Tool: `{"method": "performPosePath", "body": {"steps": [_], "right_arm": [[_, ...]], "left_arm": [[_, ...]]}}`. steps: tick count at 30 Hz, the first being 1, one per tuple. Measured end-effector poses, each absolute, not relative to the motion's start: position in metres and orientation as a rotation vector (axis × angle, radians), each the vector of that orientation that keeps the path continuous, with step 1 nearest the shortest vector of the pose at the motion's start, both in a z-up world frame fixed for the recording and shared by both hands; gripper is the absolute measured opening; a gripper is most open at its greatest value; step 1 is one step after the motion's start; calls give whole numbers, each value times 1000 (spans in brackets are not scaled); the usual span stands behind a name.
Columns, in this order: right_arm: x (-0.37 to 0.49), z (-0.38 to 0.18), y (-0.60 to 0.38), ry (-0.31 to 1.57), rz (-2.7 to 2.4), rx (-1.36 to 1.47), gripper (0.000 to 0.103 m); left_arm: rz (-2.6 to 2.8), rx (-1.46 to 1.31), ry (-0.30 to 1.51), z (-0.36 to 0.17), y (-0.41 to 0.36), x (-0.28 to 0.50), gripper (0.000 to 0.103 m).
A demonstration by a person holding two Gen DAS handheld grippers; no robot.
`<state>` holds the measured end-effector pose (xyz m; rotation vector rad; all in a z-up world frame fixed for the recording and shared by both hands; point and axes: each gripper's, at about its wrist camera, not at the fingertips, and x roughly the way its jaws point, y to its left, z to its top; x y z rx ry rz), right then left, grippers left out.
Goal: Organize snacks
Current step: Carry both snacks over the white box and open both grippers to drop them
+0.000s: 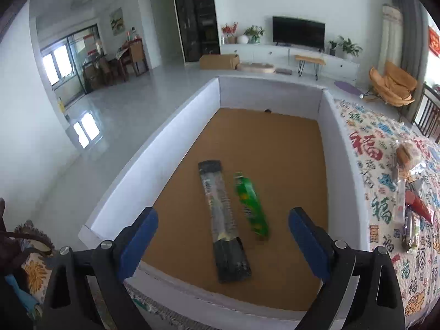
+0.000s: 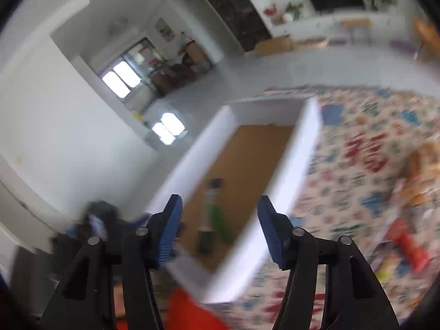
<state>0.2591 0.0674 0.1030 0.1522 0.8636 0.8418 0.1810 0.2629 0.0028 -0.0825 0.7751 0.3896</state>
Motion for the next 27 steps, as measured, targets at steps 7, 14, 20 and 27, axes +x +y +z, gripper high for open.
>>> {"method": "performPosePath", "body": {"steps": [7,14,20,27], "right_arm": [[273,9,-68,790,346,-126,68],[267,-57,-220,828,-42,-113,68],[268,-76,-258,837,-107,-84,68],[270,-82,-258,859,-134,-79,75]], "left_arm": [[211,17,564,17,201,194,96],[213,150,668,2,153,234,96],[215,145,694,-3,146,226,96],[278,176,638,4,136,214,96]]}}
